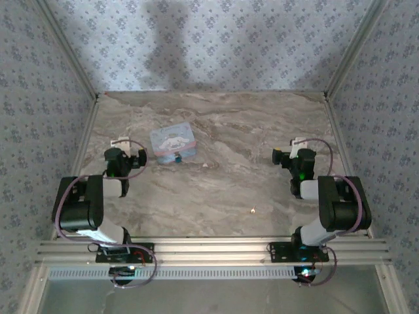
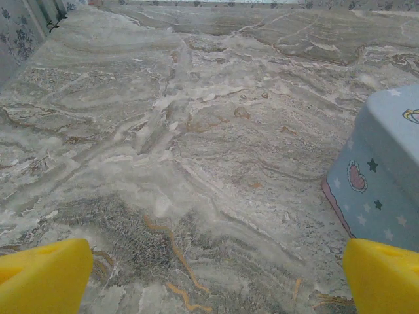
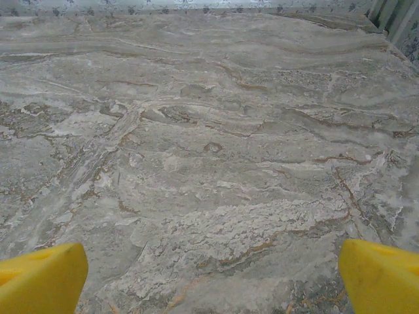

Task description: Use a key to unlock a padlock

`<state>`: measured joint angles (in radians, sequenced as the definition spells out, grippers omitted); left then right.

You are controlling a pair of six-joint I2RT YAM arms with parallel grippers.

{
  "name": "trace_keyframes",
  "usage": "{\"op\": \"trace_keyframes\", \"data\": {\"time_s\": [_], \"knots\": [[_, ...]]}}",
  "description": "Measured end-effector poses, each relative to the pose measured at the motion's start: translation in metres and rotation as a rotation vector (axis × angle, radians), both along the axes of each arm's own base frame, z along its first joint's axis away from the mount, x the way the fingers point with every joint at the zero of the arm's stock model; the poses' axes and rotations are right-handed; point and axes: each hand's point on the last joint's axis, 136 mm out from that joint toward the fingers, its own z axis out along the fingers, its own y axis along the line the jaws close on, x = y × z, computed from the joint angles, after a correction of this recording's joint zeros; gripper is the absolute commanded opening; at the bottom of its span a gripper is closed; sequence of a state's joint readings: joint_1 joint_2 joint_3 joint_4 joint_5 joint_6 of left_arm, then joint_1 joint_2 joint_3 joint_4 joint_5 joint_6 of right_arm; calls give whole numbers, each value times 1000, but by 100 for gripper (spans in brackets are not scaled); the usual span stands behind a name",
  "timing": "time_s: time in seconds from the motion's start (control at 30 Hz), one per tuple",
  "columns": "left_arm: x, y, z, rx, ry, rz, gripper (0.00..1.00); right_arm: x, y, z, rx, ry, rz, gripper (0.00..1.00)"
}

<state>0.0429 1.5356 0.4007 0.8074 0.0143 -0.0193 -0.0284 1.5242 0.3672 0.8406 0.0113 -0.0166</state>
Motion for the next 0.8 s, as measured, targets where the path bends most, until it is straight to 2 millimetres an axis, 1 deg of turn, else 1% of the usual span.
{"op": "trace_keyframes", "data": {"time_s": [0.8], "knots": [[0,0,0,0,0,1,98,0,-1,0,11,0,9,100]]}}
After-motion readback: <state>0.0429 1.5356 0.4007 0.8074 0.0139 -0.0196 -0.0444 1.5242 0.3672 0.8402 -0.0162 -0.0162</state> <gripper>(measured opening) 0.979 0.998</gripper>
